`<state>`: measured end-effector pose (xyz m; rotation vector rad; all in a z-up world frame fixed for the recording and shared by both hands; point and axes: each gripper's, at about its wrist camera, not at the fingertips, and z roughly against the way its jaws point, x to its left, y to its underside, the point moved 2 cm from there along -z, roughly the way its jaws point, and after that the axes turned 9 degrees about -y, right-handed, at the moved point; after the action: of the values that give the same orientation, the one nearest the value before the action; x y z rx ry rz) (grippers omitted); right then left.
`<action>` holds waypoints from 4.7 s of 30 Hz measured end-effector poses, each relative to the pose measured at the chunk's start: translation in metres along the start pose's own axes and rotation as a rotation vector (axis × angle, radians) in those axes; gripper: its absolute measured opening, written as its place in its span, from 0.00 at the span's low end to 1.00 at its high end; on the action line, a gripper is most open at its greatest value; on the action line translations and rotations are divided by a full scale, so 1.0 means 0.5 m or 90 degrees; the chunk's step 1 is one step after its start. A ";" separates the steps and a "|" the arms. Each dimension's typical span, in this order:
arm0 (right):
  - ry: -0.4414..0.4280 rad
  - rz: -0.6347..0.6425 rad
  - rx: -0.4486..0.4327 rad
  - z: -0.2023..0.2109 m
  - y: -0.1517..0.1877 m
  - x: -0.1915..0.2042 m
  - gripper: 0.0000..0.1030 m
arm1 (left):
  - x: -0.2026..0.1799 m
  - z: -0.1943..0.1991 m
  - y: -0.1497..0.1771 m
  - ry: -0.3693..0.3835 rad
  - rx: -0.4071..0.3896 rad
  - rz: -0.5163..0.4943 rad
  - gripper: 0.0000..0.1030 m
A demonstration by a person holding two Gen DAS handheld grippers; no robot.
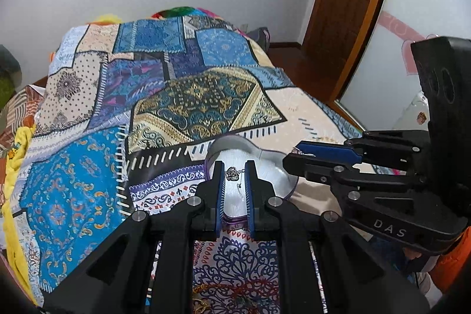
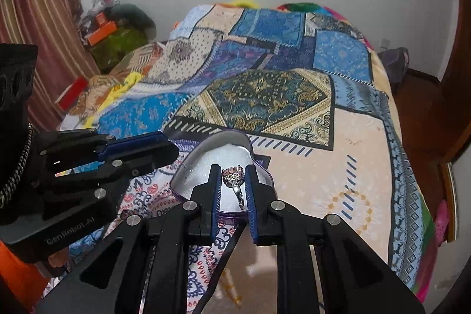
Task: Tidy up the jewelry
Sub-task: 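Lower the earring into the tin padding and open the right tool, then withdraw the right tool from the tin back to the jewelry pile, then close the right tool on the red beaded strand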
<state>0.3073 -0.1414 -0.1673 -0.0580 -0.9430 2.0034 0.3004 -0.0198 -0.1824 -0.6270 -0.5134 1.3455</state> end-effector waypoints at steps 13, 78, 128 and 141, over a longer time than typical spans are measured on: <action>0.015 0.024 0.048 -0.040 0.013 -0.011 0.14 | 0.003 -0.052 0.013 0.014 0.043 0.002 0.11; 0.061 0.066 0.064 0.029 0.122 0.148 0.46 | 0.085 0.066 0.243 -0.106 0.140 -0.030 0.46; 0.015 0.100 0.145 -0.066 0.158 0.175 0.39 | 0.114 0.115 0.256 -0.098 0.074 0.029 0.20; -0.016 0.125 0.153 -0.062 0.170 0.193 0.07 | 0.112 0.134 0.245 -0.090 0.055 0.042 0.20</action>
<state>0.2013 -0.0779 -0.2143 0.0083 -0.7295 2.2909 0.1753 0.0564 -0.2174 -0.4829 -0.5492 1.4742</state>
